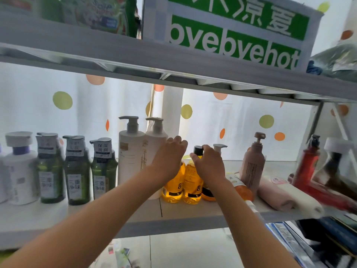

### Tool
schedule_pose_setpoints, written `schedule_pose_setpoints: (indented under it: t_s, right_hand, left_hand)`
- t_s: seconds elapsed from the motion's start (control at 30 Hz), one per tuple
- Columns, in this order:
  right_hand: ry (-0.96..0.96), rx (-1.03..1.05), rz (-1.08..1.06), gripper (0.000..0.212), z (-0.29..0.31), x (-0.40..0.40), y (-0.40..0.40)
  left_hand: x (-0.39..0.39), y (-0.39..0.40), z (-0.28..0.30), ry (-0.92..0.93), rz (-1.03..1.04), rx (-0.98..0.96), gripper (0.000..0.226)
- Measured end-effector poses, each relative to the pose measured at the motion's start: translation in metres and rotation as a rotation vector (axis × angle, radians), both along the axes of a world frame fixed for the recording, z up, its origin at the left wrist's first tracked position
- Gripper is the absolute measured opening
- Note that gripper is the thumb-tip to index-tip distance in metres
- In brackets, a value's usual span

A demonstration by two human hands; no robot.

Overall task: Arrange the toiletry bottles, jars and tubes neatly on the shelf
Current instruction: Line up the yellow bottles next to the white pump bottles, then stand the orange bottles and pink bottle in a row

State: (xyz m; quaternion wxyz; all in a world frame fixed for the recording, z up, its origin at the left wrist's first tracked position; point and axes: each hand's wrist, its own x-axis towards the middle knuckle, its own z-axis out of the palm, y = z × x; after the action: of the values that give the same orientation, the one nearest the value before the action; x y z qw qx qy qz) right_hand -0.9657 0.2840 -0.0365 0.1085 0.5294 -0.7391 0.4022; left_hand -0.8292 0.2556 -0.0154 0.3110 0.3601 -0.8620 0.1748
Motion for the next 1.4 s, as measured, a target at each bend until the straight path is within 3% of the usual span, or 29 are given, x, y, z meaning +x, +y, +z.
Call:
schedule_pose_setpoints:
  t_s: [0.27,0.43,0.6,0.7,0.93,1.1,1.4]
  right_hand:
    - [0.014,-0.013,-0.021,0.047,-0.003,0.001,0.02]
    - [0.067,-0.034,-0.053,0.028,0.0,-0.006,0.061]
    - [0.119,0.051,-0.243,0.022,-0.012,-0.035,0.096]
    - [0.096,0.145,-0.298,0.03,-0.023,-0.054,0.109]
    - [0.03,0.445,-0.216,0.069,-0.048,-0.08,0.129]
    - [0.037,0.295,-0.126,0.05,-0.067,-0.089,0.14]
    - [-0.055,0.137,-0.016,0.043,-0.082,-0.11,0.136]
  left_hand:
    - [0.006,0.004,0.001,0.103,-0.068,0.106,0.033]
    - [0.005,0.015,0.011,0.143,-0.198,0.1,0.029]
    - [-0.012,0.024,0.017,0.165,-0.367,0.169,0.02]
    - [-0.023,0.027,0.018,0.162,-0.4,0.185,0.036]
    - [-0.064,0.022,0.027,0.109,-0.326,0.197,0.03]
    - [-0.092,0.015,0.033,0.025,-0.222,0.196,0.027]
    - [-0.117,0.011,0.038,-0.054,-0.117,0.142,0.015]
